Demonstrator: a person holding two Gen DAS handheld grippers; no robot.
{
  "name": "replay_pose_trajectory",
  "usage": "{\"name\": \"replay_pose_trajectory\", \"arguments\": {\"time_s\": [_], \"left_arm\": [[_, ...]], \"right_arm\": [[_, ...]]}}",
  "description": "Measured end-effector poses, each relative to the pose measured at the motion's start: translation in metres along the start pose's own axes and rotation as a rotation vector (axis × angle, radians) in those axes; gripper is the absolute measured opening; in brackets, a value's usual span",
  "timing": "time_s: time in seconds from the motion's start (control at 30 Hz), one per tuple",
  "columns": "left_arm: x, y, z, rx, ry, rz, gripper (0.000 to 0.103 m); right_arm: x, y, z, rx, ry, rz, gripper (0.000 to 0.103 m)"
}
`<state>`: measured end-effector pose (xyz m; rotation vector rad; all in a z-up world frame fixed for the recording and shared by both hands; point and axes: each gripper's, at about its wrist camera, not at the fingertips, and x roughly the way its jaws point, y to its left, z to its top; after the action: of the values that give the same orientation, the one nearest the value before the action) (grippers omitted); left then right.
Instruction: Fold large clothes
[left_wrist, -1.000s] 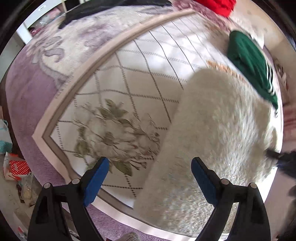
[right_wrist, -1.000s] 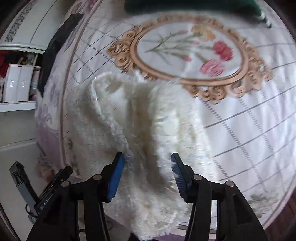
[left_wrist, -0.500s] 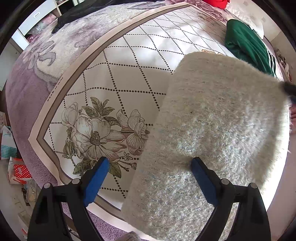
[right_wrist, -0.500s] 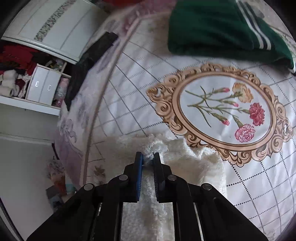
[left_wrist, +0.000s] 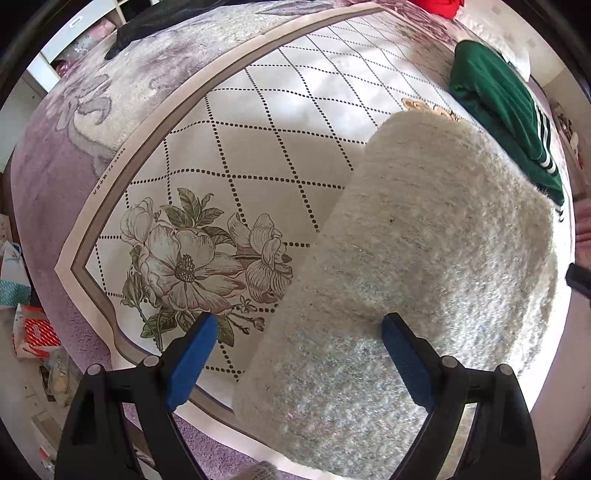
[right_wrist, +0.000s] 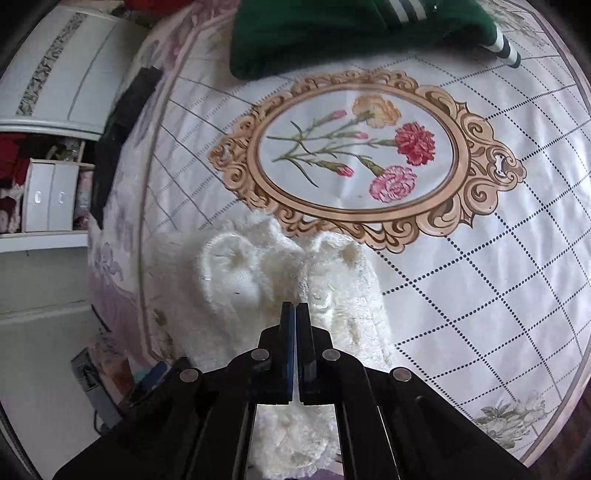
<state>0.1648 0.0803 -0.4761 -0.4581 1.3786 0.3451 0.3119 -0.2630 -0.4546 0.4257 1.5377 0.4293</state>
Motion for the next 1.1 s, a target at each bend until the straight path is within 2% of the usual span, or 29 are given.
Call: {"name": "replay_pose_trajectory", "arguments": {"time_s": [0.03, 0.1, 0.13, 0.17, 0.23, 0.27, 0.3, 0.37, 0.4, 0.43, 0.47, 0.5, 0.53, 0.57, 0.6, 0.63, 0.7, 0.73, 0.8, 0.87, 0.97, 1.03, 1.1], "left_arm": [[-0.003, 0.000, 0.000, -0.010, -0.003, -0.009, 0.092], [-0.011, -0.001, -0.001, -0.024, -0.017, -0.014, 0.092], [-0.015, -0.002, 0.000, -0.026, -0.028, -0.013, 0.092], [-0.019, -0.003, 0.000, -0.023, -0.040, -0.009, 0.092], [-0.024, -0.005, -0.001, -0.016, -0.055, 0.009, 0.092], [-0.022, -0.008, 0.002, -0.013, -0.058, 0.014, 0.092], [-0.022, -0.008, 0.002, -0.011, -0.057, 0.015, 0.092], [-0.021, -0.008, 0.004, -0.009, -0.056, 0.029, 0.092], [-0.021, -0.008, 0.004, -0.006, -0.058, 0.033, 0.092], [-0.023, -0.008, 0.003, -0.004, -0.065, 0.041, 0.092], [-0.023, -0.008, 0.002, -0.005, -0.067, 0.048, 0.092], [-0.025, -0.007, 0.001, -0.009, -0.071, 0.045, 0.092], [-0.026, -0.005, 0.001, -0.016, -0.070, 0.040, 0.092], [-0.027, -0.003, 0.000, -0.030, -0.066, 0.034, 0.092], [-0.027, 0.000, -0.001, -0.045, -0.063, 0.027, 0.092], [-0.027, 0.002, 0.000, -0.051, -0.063, 0.030, 0.092], [-0.027, 0.003, 0.000, -0.058, -0.052, 0.033, 0.092], [-0.029, 0.004, 0.000, -0.065, -0.057, 0.020, 0.092], [-0.031, 0.003, 0.000, -0.060, -0.068, 0.023, 0.092], [-0.030, 0.000, 0.000, -0.045, -0.071, 0.034, 0.092], [-0.026, -0.003, -0.001, -0.041, -0.063, 0.028, 0.092], [-0.021, -0.007, -0.001, -0.018, -0.051, 0.042, 0.092], [-0.015, -0.011, -0.002, 0.006, -0.039, 0.047, 0.092]], "right_arm": [[-0.001, 0.007, 0.000, -0.023, -0.002, 0.044, 0.017], [0.007, 0.018, 0.003, -0.077, -0.006, 0.058, 0.072], [0.013, 0.023, 0.006, -0.098, -0.008, 0.026, 0.080], [0.024, 0.027, 0.009, -0.112, -0.001, -0.006, 0.082], [0.054, 0.026, 0.019, -0.108, 0.061, -0.026, 0.082], [0.070, 0.026, 0.023, -0.101, 0.105, 0.006, 0.082], [0.081, 0.027, 0.025, -0.109, 0.115, 0.026, 0.070], [0.087, 0.033, 0.021, -0.132, 0.089, 0.005, 0.019], [0.083, 0.039, 0.017, -0.135, 0.058, -0.007, 0.017], [0.067, 0.050, 0.011, -0.136, 0.022, 0.025, 0.016], [0.050, 0.058, 0.004, -0.110, -0.003, 0.115, 0.016], [0.026, 0.067, -0.006, -0.067, -0.014, 0.279, 0.015], [0.011, 0.072, -0.014, -0.063, -0.031, 0.353, 0.014], [0.000, 0.072, -0.022, -0.092, -0.079, 0.304, 0.014], [0.000, 0.066, -0.028, -0.122, -0.115, 0.139, 0.014], [0.011, 0.052, -0.030, -0.079, -0.075, 0.037, 0.014], [0.014, 0.024, -0.035, 0.097, -0.022, 0.150, 0.014], [0.007, 0.028, -0.037, 0.080, -0.035, 0.164, 0.014], [-0.006, 0.036, -0.038, 0.017, -0.082, 0.089, 0.014], [0.002, 0.027, -0.039, -0.010, -0.082, -0.090, 0.014], [0.040, -0.023, -0.040, 0.079, -0.017, -0.235, 0.018], [0.058, -0.047, -0.044, 0.113, 0.012, -0.243, 0.019], [0.058, -0.055, -0.045, 0.108, 0.008, -0.201, 0.022]]}}
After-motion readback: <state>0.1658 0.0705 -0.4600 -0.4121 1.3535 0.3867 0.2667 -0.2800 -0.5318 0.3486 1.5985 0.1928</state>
